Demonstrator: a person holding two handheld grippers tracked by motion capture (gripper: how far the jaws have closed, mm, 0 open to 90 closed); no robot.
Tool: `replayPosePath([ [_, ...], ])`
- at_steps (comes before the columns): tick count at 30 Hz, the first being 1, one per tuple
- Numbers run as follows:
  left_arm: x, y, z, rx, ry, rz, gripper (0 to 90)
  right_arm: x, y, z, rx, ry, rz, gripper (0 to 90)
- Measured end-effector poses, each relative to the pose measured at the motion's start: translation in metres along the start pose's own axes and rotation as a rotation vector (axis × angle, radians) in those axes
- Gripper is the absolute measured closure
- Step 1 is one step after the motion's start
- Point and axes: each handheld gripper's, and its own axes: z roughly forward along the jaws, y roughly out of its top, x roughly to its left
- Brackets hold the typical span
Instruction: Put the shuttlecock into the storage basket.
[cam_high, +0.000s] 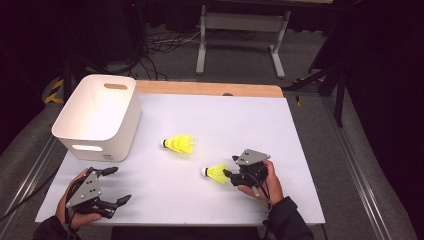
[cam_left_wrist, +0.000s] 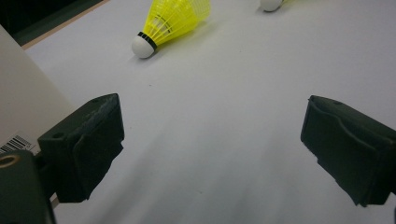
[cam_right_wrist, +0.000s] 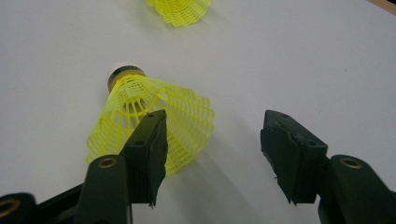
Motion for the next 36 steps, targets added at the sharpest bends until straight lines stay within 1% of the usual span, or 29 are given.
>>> replayPosePath([
  [5,0.000,0.000,0.000,0.000,0.000,0.000,6.6,0.000,-0.003,-0.005,-0.009,-0.008,-0.013,40.8],
  [12,0.000,0.000,0.000,0.002,0.004,0.002,6.6,0.000,-0.009,-0.015,-0.024,-0.006,-0.002,41.5],
  [19,0.001,-0.001,-0.001,0.000,0.009,-0.005,6.6,0.002,-0.016,-0.025,-0.053,0.000,0.001,39.6],
  [20,0.001,-0.001,-0.001,0.002,0.009,-0.003,6.7,0.002,-0.016,-0.026,-0.057,0.006,-0.002,38.8],
  [21,0.000,0.000,0.000,0.006,0.010,0.000,6.6,0.004,-0.018,-0.028,-0.073,0.021,-0.010,38.6],
  [26,0.000,0.000,0.000,0.003,0.011,0.000,6.6,0.009,-0.019,-0.029,-0.066,0.038,-0.021,38.0],
  [27,0.000,-0.001,0.000,0.004,0.011,0.000,6.6,0.010,-0.019,-0.029,-0.064,0.047,-0.027,37.4],
  [28,0.000,-0.001,0.000,0.006,0.009,-0.002,6.6,0.014,-0.020,-0.029,-0.064,0.071,-0.034,36.0],
  [29,0.000,-0.001,0.000,0.006,0.009,-0.002,6.6,0.016,-0.020,-0.029,-0.066,0.080,-0.034,35.4],
  [36,0.000,-0.001,0.000,0.004,0.011,-0.003,6.5,0.022,-0.021,-0.027,-0.051,0.103,-0.049,30.8],
])
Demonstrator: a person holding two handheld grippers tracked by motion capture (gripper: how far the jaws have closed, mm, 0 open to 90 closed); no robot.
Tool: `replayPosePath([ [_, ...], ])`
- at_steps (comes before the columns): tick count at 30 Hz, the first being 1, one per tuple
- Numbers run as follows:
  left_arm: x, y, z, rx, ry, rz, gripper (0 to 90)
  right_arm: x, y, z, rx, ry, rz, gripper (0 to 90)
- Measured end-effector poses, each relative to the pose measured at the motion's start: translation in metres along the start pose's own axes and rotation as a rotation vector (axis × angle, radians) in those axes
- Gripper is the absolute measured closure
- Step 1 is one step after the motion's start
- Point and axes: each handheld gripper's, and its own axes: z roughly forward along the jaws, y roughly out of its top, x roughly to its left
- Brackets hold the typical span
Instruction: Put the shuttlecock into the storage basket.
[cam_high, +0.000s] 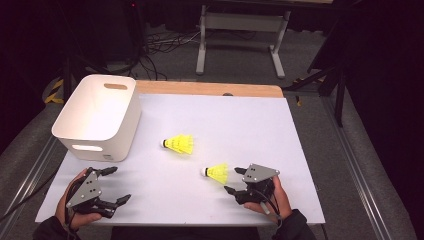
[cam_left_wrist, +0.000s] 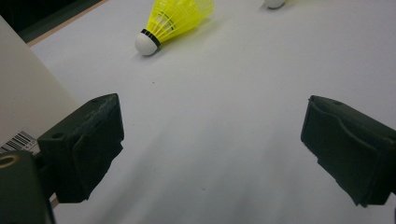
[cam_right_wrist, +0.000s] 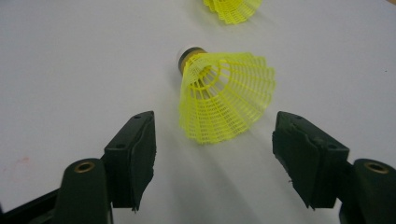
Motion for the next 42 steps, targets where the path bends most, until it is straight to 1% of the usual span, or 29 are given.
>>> replayPosePath([
  [3,0.000,0.000,0.000,0.000,-0.001,0.000,6.5,0.001,0.000,0.001,0.006,0.011,0.003,26.6],
  [8,0.000,0.000,0.001,0.001,-0.001,0.003,6.5,0.005,0.000,0.006,0.023,0.009,-0.011,24.4],
  [11,0.000,0.000,0.000,-0.001,-0.001,0.002,6.5,0.007,0.000,0.008,0.022,0.009,-0.001,22.1],
  [14,0.000,0.000,0.000,0.000,-0.001,0.001,6.5,0.008,0.001,0.010,0.025,0.000,-0.001,19.9],
  [15,0.000,0.000,0.000,-0.001,-0.001,0.002,6.5,0.009,0.001,0.012,0.024,-0.010,0.000,19.1],
  [18,0.000,0.000,0.001,0.000,-0.002,0.002,6.5,0.009,0.001,0.014,0.023,-0.002,0.008,19.0],
  [20,-0.001,0.000,0.001,0.001,-0.002,0.001,6.5,0.010,0.000,0.016,0.030,0.001,0.005,19.0],
  [21,0.000,0.001,0.001,0.002,-0.002,0.008,6.5,0.011,0.000,0.017,0.035,0.002,0.005,19.1],
  [22,0.000,0.001,0.001,0.004,-0.002,0.007,6.5,0.011,0.000,0.019,0.037,0.012,0.003,19.5],
  [26,0.000,0.000,0.001,0.005,-0.001,0.008,6.5,0.014,0.000,0.022,0.051,0.009,-0.014,19.4],
  [29,-0.001,0.000,0.001,0.002,-0.001,0.001,6.5,0.013,-0.003,0.020,0.043,-0.007,-0.007,19.4],
  [30,-0.001,0.000,0.001,0.002,-0.001,0.002,6.5,0.014,-0.004,0.018,0.029,-0.018,-0.005,19.3],
  [32,-0.001,0.000,0.001,0.002,-0.001,0.001,6.5,0.015,-0.005,0.016,0.012,-0.034,-0.007,19.6],
  [34,-0.001,0.000,0.001,0.002,-0.001,0.002,6.5,0.016,-0.006,0.014,0.006,-0.043,-0.013,20.2],
  [39,-0.001,0.001,0.001,0.003,0.000,0.003,6.4,0.022,-0.008,0.014,0.004,-0.036,-0.026,24.5],
  [42,-0.001,0.001,0.001,0.007,0.002,0.012,6.4,0.024,-0.007,0.017,-0.001,-0.030,-0.036,31.0],
])
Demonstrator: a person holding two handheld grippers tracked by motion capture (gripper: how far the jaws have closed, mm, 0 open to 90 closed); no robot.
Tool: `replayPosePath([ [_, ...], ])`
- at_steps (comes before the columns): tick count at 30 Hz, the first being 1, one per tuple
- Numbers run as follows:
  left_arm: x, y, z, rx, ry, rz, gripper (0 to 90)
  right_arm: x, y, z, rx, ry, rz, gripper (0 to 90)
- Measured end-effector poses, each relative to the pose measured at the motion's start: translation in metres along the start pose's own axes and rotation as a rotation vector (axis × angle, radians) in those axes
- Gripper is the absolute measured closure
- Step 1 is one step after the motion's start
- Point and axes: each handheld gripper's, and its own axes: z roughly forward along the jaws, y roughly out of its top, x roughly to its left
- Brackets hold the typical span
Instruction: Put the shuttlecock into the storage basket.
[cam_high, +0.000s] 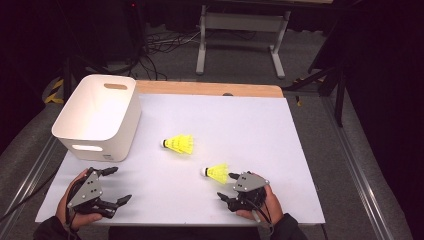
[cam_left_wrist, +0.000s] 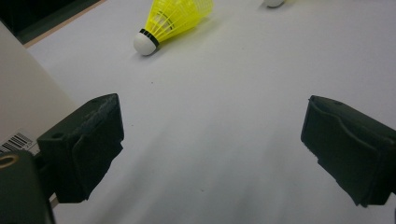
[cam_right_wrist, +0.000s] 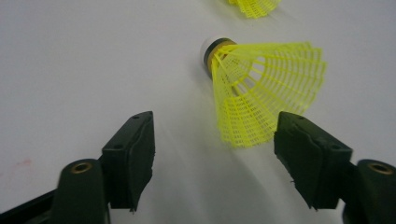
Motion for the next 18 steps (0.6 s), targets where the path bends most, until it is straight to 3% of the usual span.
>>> replayPosePath([
  [5,0.0004,-0.0002,0.0004,0.000,0.000,-0.004,6.5,-0.0001,0.0017,0.0040,-0.005,0.007,0.011,51.5],
  [6,0.0004,-0.0002,0.0004,0.000,0.000,-0.004,6.5,-0.0001,0.0017,0.0040,-0.005,0.007,0.011,51.5],
  [8,-0.0001,-0.0003,0.0012,0.000,-0.004,-0.008,6.5,-0.0003,0.0040,0.0043,-0.005,0.009,0.007,63.1],
  [18,-0.0002,-0.0005,0.0015,0.001,-0.008,-0.009,6.5,-0.0018,0.0072,0.0064,-0.004,-0.009,0.017,87.0],
])
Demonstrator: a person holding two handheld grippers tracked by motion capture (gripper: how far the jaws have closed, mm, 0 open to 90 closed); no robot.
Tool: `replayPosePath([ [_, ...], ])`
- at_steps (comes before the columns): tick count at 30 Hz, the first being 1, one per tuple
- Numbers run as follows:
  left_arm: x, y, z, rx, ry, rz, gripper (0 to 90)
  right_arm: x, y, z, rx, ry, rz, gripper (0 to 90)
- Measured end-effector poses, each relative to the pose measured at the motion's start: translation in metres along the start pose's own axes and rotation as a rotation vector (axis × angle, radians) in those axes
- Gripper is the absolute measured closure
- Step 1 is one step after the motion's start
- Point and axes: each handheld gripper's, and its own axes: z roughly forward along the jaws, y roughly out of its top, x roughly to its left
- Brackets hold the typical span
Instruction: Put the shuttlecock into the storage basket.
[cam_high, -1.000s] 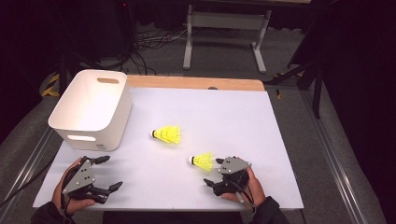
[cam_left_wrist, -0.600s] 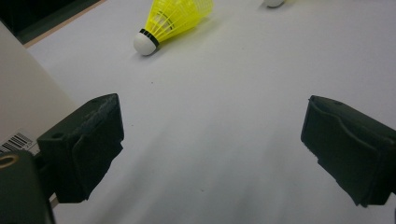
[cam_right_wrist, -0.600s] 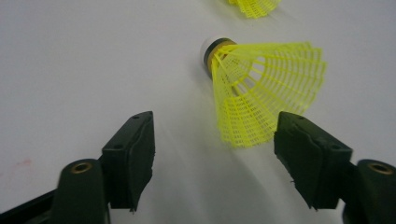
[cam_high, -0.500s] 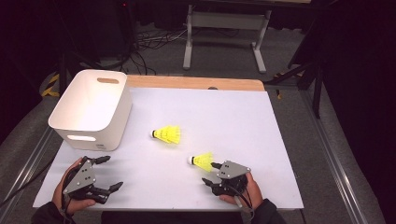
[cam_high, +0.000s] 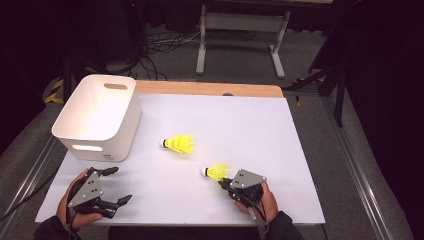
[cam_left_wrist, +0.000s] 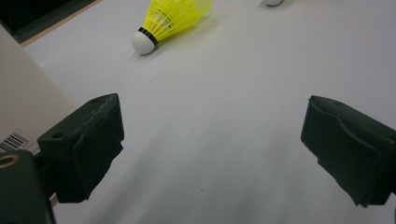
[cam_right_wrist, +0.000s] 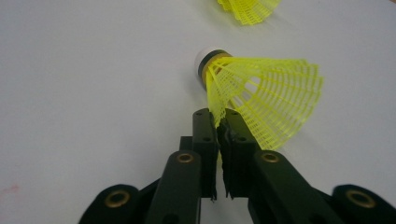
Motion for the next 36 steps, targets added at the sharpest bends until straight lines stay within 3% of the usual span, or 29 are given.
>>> replayPosePath([
  [36,0.000,0.000,0.000,0.001,-0.004,0.002,6.9,-0.010,0.004,-0.015,-0.074,-0.045,0.005,90.0],
])
